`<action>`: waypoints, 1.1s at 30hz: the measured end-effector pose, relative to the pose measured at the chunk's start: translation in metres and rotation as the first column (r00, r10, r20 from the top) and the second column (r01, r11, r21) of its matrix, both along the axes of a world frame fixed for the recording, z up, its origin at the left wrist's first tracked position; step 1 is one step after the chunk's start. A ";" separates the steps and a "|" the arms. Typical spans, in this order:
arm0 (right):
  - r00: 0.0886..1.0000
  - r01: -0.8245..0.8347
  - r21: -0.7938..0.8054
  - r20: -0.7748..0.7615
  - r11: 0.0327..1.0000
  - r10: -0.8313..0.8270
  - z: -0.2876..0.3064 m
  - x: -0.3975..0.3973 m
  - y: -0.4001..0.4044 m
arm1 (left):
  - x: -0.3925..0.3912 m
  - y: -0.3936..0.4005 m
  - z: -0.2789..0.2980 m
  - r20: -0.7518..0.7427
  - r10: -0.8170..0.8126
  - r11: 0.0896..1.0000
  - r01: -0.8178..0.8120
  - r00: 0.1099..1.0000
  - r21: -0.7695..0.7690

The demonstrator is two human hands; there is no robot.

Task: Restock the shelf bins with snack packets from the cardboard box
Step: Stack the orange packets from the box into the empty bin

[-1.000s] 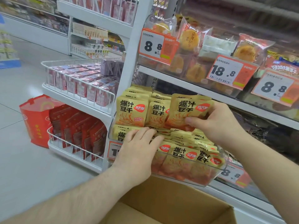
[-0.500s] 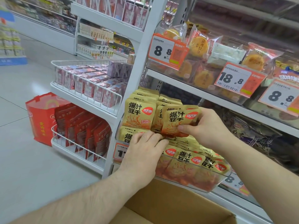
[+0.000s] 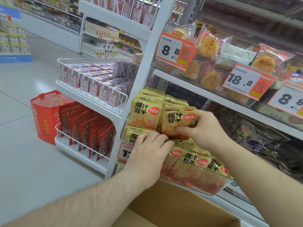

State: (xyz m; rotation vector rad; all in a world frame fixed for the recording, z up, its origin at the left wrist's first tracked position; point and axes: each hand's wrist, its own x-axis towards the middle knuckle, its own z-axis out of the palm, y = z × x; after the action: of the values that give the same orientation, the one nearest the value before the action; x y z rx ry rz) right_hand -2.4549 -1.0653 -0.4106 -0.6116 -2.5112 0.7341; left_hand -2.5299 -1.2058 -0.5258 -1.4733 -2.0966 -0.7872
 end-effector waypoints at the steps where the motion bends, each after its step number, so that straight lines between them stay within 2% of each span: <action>1: 0.999 0.013 -0.034 -0.030 0.999 -0.014 -0.002 -0.002 -0.001 | 0.000 0.000 0.000 -0.001 0.002 1.000 -0.002 1.000 -0.001; 6: 0.997 0.052 -0.135 -0.055 0.989 -0.060 -0.013 -0.008 -0.007 | 0.000 -0.001 0.000 -0.009 0.015 1.000 -0.015 1.000 -0.013; 13: 0.987 0.159 -0.115 0.024 0.981 -0.157 -0.030 -0.004 -0.005 | 0.001 -0.001 0.002 0.005 0.030 0.999 -0.030 1.000 -0.038; 27: 0.956 0.289 -0.083 0.083 0.954 -0.282 -0.022 -0.011 -0.010 | -0.002 -0.003 0.006 -0.014 -0.002 0.997 0.001 1.000 -0.076; 29: 0.953 0.296 -0.115 0.103 0.948 -0.285 -0.021 -0.009 -0.010 | -0.003 -0.005 0.007 -0.043 -0.014 0.999 0.013 0.999 -0.039; 31: 0.944 0.315 -0.121 0.137 0.941 -0.299 -0.019 -0.005 -0.012 | -0.002 -0.008 0.008 -0.079 -0.046 0.997 0.051 0.996 0.064; 33: 0.926 0.366 -0.011 0.098 0.930 -0.364 -0.019 0.007 -0.018 | 0.005 -0.015 0.007 -0.074 -0.136 0.979 0.146 0.988 0.143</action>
State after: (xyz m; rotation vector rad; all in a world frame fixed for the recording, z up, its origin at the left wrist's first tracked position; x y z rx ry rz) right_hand -2.4481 -1.0831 -0.4299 -1.1113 -2.3701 0.6131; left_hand -2.5254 -1.2213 -0.5186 -1.5576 -1.8602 -0.9150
